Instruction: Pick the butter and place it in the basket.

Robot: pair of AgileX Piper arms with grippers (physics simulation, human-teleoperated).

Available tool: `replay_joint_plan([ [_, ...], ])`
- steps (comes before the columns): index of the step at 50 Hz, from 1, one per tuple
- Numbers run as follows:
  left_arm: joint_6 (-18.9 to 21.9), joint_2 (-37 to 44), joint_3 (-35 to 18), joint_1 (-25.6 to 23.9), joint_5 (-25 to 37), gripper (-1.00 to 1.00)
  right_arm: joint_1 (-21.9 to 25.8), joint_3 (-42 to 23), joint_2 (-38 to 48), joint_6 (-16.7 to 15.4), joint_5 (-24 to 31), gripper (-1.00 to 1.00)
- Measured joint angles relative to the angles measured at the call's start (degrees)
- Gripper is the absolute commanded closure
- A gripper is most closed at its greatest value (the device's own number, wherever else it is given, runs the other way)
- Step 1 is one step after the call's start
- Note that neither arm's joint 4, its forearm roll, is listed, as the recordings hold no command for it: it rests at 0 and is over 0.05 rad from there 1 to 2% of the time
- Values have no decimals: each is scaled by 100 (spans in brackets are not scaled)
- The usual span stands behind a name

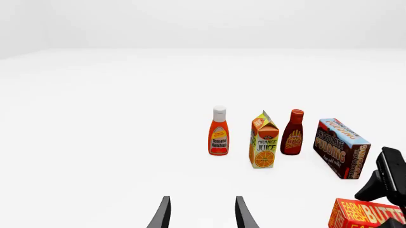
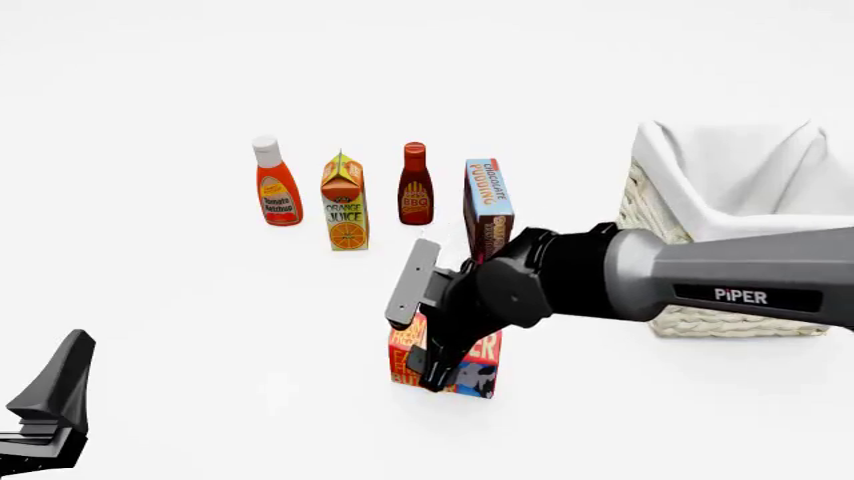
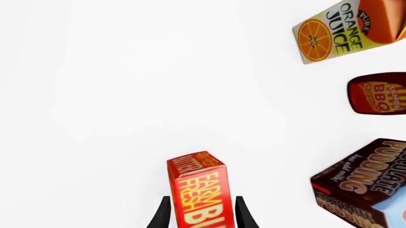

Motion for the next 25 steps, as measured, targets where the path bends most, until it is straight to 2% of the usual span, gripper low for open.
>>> replay_joint_plan([
  [25,0,0,0,0,0,-100,0,20,115,107,-158,-100],
])
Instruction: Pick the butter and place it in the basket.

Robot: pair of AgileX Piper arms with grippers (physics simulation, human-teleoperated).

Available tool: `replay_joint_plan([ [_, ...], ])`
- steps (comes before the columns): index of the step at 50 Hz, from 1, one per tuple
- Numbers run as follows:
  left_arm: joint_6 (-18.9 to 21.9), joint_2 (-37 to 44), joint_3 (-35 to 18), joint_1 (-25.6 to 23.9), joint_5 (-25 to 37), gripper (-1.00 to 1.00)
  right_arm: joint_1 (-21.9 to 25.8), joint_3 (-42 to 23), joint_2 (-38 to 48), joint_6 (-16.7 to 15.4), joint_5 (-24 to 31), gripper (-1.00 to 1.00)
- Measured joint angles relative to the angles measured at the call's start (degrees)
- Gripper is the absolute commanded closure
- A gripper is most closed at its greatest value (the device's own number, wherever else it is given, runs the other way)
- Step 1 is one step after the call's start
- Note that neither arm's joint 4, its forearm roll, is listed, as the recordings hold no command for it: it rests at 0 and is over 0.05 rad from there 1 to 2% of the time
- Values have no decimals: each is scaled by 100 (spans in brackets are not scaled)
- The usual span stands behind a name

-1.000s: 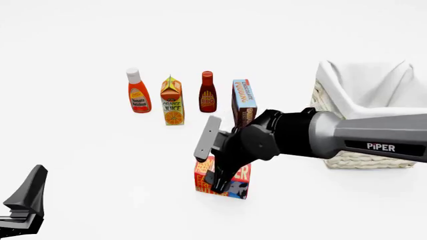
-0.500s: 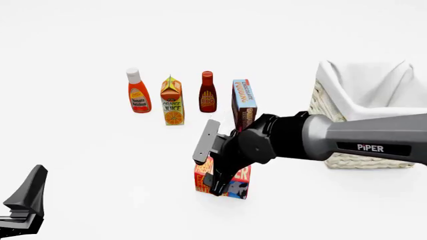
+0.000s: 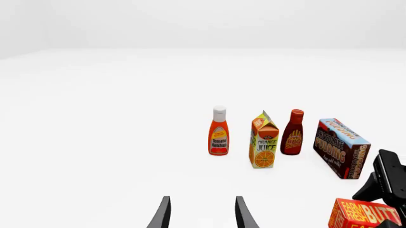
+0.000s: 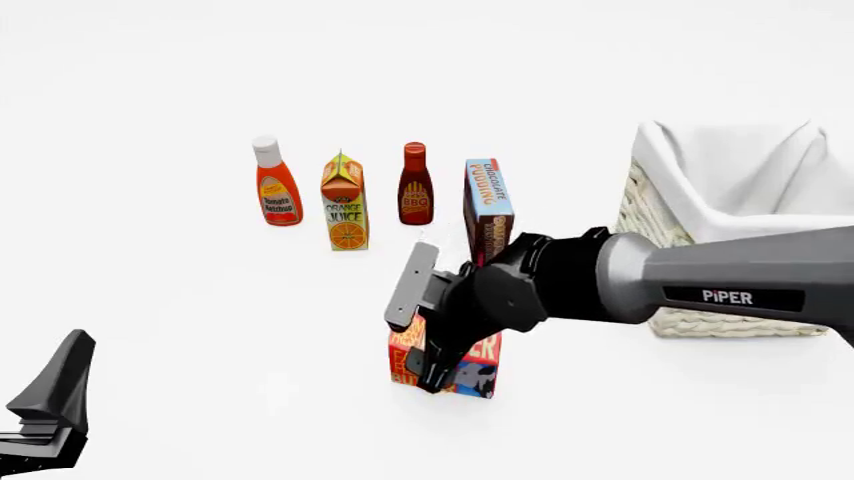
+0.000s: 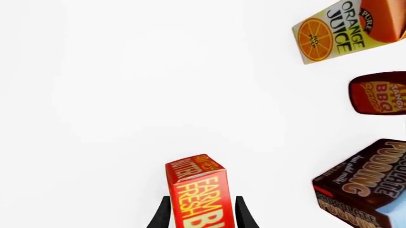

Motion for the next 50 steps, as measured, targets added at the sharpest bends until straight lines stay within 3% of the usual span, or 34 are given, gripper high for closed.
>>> replay_joint_plan([
  [30,0,0,0,0,0,-100,71,-35,131,200,-173,-100],
  [31,0,0,0,0,0,-100,78,-24,126,222,-191,100],
  [50,0,0,0,0,0,-100,305,277,-202,319,-265,100],
])
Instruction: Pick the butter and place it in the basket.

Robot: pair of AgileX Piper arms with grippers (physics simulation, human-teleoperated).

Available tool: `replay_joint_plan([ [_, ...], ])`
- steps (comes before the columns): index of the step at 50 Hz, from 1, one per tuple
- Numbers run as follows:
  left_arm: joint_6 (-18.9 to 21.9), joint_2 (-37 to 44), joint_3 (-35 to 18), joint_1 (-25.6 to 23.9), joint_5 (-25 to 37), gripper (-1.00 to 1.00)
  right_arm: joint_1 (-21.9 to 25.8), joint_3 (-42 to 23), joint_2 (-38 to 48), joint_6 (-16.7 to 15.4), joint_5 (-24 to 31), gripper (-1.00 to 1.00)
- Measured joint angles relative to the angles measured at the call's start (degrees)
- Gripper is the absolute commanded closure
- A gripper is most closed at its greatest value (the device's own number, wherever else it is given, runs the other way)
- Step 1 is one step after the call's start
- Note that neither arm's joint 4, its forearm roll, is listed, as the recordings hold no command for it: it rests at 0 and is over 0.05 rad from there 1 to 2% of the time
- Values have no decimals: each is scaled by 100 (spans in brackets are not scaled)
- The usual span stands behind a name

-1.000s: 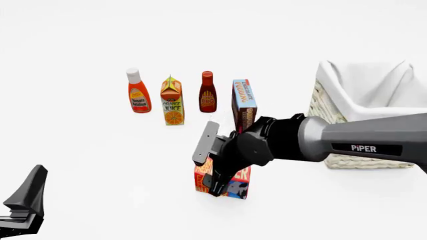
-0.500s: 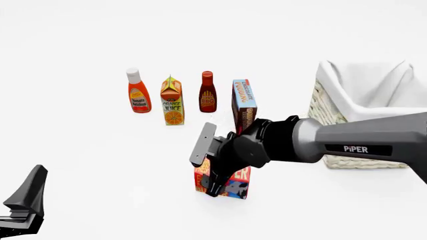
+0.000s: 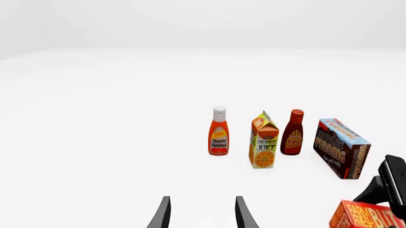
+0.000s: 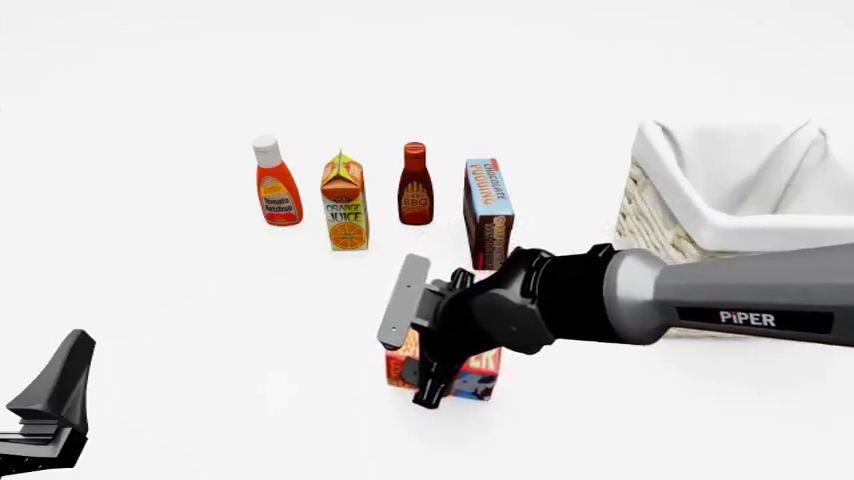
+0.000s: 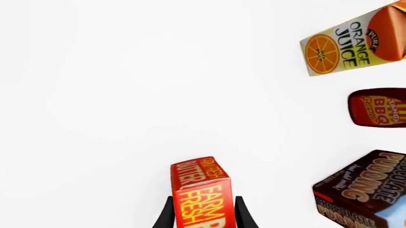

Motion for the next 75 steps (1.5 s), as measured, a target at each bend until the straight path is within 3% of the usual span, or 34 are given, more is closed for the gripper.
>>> replay_joint_plan([
  [17,0,0,0,0,0,-100,172,319,-677,-106,123,100],
  [53,0,0,0,0,0,-100,63,280,-1931,-373,666,100],
  [62,0,0,0,0,0,-100,140,347,-2296,-190,524,100],
  [75,0,0,0,0,0,-100,336,652,-2721,245,-99,100],
])
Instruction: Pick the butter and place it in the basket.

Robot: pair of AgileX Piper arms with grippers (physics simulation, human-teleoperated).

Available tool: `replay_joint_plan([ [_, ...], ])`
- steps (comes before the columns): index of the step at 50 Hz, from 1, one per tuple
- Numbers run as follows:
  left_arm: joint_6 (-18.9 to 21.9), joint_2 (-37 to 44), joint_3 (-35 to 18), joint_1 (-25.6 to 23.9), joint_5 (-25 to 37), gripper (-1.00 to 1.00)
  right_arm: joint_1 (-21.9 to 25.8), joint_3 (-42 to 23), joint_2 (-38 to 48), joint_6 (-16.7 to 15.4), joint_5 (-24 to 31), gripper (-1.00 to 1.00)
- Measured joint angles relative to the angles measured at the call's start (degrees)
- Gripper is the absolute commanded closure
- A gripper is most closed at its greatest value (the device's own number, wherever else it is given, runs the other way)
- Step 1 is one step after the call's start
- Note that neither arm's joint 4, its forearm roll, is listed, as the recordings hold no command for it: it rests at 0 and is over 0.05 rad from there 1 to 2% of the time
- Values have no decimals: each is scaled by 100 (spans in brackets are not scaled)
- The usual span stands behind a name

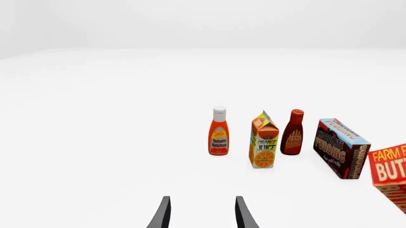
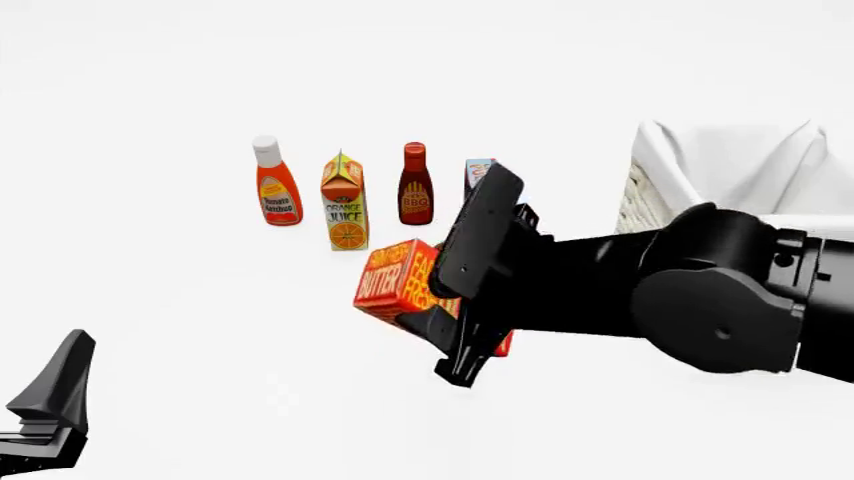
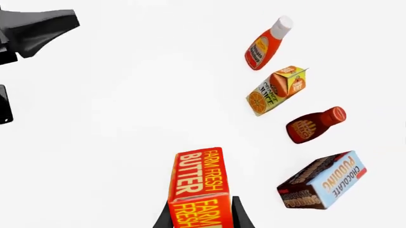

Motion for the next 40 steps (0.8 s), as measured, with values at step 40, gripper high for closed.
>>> replay_joint_plan([
  [40,0,0,0,0,0,-100,-350,232,-470,969,-1991,100],
])
